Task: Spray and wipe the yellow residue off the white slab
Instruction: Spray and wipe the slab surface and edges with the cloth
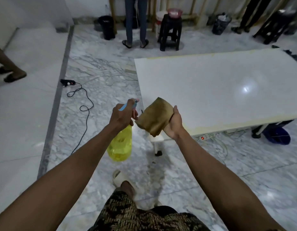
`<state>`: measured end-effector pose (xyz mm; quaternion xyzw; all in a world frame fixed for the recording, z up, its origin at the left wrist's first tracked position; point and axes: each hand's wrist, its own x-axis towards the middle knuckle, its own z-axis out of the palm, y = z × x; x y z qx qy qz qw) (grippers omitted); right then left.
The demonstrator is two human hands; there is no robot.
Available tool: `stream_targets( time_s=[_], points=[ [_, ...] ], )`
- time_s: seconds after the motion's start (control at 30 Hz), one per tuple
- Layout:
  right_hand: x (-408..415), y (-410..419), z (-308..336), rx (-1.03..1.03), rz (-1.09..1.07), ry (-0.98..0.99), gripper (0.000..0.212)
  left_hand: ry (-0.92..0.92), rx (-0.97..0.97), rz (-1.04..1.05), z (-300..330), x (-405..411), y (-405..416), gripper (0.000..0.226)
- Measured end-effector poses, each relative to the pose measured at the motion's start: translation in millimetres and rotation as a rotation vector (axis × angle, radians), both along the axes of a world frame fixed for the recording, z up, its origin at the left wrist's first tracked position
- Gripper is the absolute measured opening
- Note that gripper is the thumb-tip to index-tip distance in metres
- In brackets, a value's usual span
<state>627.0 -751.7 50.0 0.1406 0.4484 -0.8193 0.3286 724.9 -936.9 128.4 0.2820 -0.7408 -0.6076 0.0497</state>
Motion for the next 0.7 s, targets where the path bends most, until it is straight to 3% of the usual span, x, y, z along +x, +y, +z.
stream_targets(
  time_s=[0.17, 0.3, 0.43, 0.57, 0.7],
  points=[
    [-49.8, -54.7, 14.4, -0.137, -0.035, -0.013, 0.068, 0.017, 0.023, -0.031, 13.9, -46.7, -47.9, 0.047],
    [-87.9, -117.8, 16.3, -0.144, 0.007, 0.007, 0.068, -0.049, -0.004, -0.098, 12.8, -88.8, -101.9, 0.088],
    [-118.0, -181.0, 10.4, -0.134, 0.057, 0.015, 0.080, -0.131, -0.066, -0.109, 11.2, -121.9, -152.2, 0.072],
    [-146.0, -222.2, 5.4, -0.084, 0.033, 0.011, 0.079, -0.141, -0.037, -0.113, 10.2, -146.5, -190.6, 0.085],
    [-172.4, -249.5, 8.6, -0.026, 0.010, 0.019, 0.073, -0.150, -0.039, -0.078, 6.5, -170.9, -215.6, 0.053]
  ],
)
